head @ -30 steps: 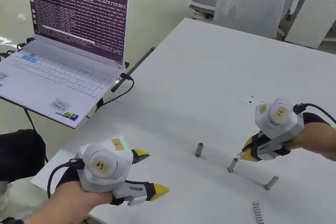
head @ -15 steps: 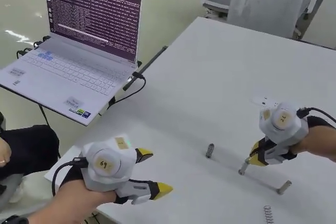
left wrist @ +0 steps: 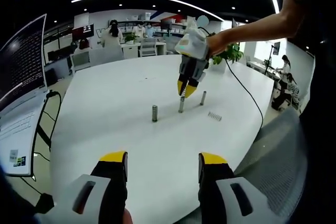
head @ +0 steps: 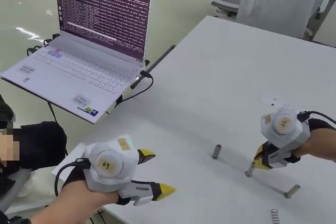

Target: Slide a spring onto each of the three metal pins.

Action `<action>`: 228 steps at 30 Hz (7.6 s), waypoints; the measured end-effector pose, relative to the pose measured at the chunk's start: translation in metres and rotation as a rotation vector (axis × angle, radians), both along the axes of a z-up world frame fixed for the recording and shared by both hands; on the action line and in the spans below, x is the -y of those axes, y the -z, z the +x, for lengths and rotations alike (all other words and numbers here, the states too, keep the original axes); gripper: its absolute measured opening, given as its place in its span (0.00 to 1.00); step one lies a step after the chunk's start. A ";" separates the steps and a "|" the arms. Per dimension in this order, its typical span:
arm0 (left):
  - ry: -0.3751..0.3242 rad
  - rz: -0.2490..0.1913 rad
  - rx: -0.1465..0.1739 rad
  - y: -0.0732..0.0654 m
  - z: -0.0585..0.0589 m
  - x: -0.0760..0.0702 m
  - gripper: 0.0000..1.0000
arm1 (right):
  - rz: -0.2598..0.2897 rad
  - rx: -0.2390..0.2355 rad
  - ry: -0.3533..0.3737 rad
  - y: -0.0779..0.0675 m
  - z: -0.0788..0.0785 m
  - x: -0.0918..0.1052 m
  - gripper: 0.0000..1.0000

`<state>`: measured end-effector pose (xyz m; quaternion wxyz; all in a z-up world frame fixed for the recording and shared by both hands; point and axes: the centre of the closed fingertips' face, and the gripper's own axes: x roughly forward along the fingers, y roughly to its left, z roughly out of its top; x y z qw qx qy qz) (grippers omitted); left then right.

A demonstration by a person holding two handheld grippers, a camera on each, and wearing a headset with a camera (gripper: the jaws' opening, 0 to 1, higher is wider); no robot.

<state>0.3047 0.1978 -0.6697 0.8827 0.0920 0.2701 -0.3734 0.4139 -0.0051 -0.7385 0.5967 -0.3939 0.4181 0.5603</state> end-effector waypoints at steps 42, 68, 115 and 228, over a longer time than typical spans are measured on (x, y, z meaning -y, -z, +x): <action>0.014 0.004 -0.006 0.001 0.004 0.005 0.48 | -0.113 -0.006 -0.048 0.049 -0.003 -0.006 0.09; 0.073 0.010 -0.004 -0.001 0.009 0.023 0.49 | -0.048 0.055 -0.002 0.021 -0.001 -0.007 0.28; 0.119 0.008 0.021 -0.010 0.016 0.038 0.49 | 0.431 0.161 0.459 -0.066 -0.014 0.013 0.45; 0.379 -0.034 -0.208 0.085 -0.009 0.253 0.45 | 0.599 0.192 0.928 -0.083 -0.170 0.131 0.66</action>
